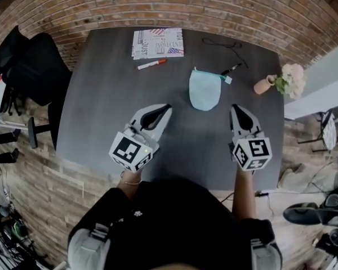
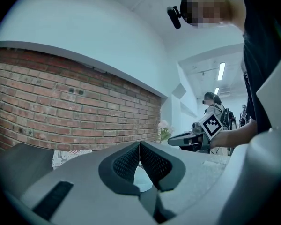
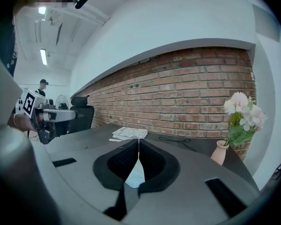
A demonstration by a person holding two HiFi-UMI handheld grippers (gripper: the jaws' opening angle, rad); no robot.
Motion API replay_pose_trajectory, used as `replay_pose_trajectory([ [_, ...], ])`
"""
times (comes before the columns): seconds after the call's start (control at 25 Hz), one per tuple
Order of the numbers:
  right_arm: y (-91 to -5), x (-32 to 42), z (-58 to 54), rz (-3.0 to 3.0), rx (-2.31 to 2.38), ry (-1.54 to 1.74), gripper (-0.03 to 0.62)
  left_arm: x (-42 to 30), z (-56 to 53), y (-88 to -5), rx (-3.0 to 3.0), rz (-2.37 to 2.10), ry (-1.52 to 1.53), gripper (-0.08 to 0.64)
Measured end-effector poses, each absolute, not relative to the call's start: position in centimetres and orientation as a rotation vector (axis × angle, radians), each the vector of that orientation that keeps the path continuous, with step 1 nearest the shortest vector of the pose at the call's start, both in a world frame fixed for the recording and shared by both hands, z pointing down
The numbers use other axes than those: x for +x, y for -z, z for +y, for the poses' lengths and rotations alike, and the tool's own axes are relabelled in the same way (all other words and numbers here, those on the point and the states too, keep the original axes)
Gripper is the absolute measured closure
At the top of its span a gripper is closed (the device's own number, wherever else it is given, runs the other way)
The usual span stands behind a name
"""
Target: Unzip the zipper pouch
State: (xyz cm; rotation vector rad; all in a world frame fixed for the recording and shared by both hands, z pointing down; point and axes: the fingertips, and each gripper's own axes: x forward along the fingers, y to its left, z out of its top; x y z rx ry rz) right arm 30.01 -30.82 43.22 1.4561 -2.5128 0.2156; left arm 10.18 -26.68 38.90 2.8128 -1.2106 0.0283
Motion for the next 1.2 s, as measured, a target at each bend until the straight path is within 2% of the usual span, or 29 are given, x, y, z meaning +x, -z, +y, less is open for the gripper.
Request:
replay_pose_trajectory([
  [0.16,-45.3,30.0,-33.9,-2.482,1.466,-0.267,0.581,10.0,-29.2,-40.2,2.787,-1.201,-0.048,0.554],
  [0.28,-46.8,30.4,-36.0,-2.455,1.480,-0.303,0.543,9.8,-30.5,-41.6,2.741,-1.188,-0.082,0.554],
  [1.2,-60.4,30.3,-45.9,-2.179,1.357,-0.464,0.479,6.6,-35.2,-47.5,2.587,-1.280,-0.103,0.554],
])
